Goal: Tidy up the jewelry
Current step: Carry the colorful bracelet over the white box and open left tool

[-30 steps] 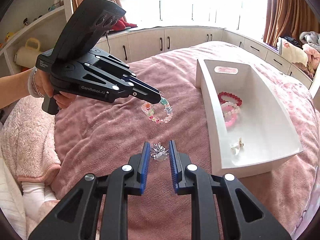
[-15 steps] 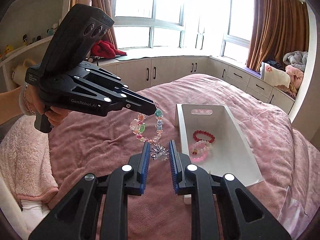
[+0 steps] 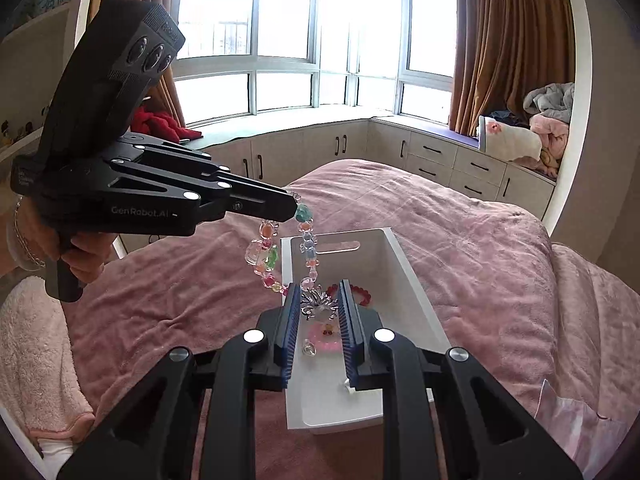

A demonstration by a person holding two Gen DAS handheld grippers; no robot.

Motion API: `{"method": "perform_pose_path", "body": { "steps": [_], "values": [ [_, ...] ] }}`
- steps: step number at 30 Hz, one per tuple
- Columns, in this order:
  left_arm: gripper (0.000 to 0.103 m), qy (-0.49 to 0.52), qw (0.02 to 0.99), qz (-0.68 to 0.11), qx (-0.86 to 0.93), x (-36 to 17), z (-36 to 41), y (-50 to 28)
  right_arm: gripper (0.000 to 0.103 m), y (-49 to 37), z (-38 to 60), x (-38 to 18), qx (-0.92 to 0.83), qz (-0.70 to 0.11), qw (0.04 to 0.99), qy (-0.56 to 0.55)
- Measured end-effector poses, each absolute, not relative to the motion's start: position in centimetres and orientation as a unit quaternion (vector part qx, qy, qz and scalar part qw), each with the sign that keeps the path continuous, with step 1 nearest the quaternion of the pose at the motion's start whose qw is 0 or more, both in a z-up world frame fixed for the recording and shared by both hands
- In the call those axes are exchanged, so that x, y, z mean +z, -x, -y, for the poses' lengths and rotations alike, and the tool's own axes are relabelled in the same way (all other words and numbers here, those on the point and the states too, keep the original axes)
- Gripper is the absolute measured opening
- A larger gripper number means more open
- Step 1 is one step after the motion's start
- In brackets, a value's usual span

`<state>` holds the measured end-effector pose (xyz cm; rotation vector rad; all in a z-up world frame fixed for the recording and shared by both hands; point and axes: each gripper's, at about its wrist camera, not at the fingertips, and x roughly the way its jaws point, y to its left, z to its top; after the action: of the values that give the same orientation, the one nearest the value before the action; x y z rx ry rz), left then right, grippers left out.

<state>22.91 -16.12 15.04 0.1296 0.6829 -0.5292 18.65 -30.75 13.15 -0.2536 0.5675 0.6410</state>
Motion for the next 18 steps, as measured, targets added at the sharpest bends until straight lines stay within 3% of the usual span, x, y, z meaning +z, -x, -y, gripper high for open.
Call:
{"method": "perform_pose_path", "body": {
  "steps": [10,18],
  "values": [
    [0.014,-0.068,0.874,-0.414,-0.245,6.1,18.2,-29.9,0.02,-23.0,32.7,8.0,0.272,-0.334,0.896,0.109],
    [0.014,-0.06,0.862,-0.443,-0.238,2.6,19.9,-33.0,0.02,-25.9,32.8,4.0,0.267,-0.371,0.885,0.09]
  ]
}}
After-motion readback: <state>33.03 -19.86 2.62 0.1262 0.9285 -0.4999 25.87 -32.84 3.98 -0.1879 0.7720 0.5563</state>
